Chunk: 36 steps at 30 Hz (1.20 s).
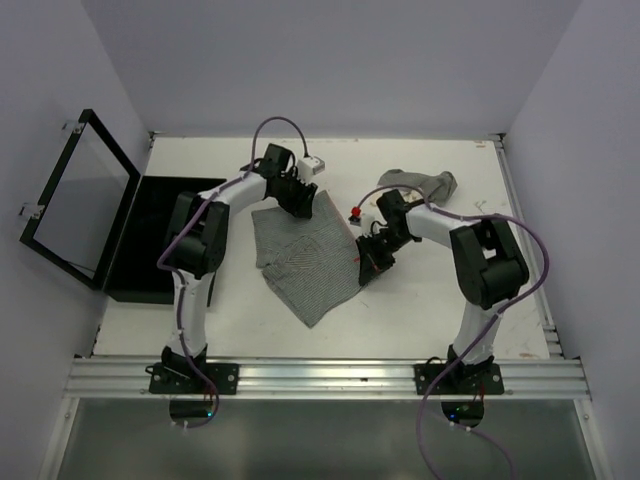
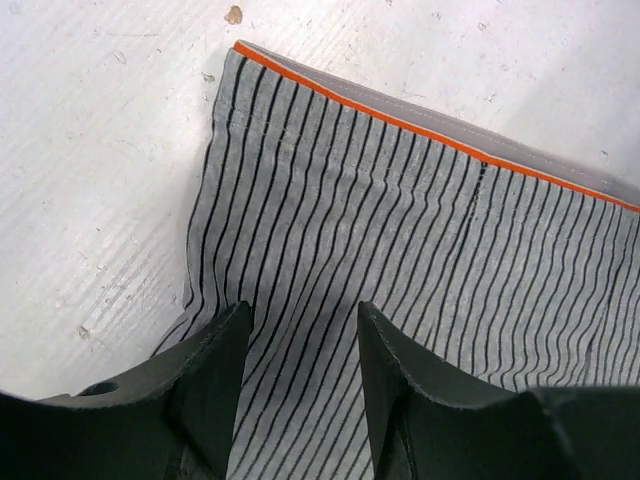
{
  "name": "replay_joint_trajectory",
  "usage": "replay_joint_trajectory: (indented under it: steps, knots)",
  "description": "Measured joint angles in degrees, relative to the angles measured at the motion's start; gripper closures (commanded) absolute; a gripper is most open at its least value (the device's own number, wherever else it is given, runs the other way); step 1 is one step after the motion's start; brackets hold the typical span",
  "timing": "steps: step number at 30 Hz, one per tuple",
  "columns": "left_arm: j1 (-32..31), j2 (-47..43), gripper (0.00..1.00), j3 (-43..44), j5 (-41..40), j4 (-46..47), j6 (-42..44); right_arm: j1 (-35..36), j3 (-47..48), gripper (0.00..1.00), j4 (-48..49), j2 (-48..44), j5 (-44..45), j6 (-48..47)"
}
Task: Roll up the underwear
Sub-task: Fold the underwear
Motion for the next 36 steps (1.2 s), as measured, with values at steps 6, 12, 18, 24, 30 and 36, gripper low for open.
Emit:
replay_joint_trajectory:
  steps: [6, 12, 18, 24, 30, 36]
  knots:
    - [0.04, -6.58, 0.48, -5.53, -1.55, -0.72, 1.42, -2.34, 2.75, 0.94, -0.22, -6.45, -0.66, -0.68]
    - [0.04, -22.62, 0.48, -20.33, -2.36, -2.14, 2.36, -3.04, 3.67, 0.94, 0.07, -3.23, -0.74, -3.45]
    - [0.04, -26.43, 0.47, -28.72, -1.46, -2.01, 2.36, -0.96, 3.41, 0.94, 0.04, 0.11, 0.00, -5.20]
    - [-0.24, -27.02, 0.47, -33.11, 1.68, -3.10, 4.48, 0.31, 0.98, 0.98, -0.33, 2.51, 1.77, -5.27]
    - [-2.47, -26.27, 0.49, -33.86, -0.50, -2.75, 5.53, 0.31, 0.90, 1.00, -0.74, 2.40, 2.16, -3.04]
    - [-3.02, -14.82, 0.49, -20.98, -2.45, -2.69, 5.62, 0.31, 0.83, 1.00, -3.50, 2.45, 1.57, -3.06]
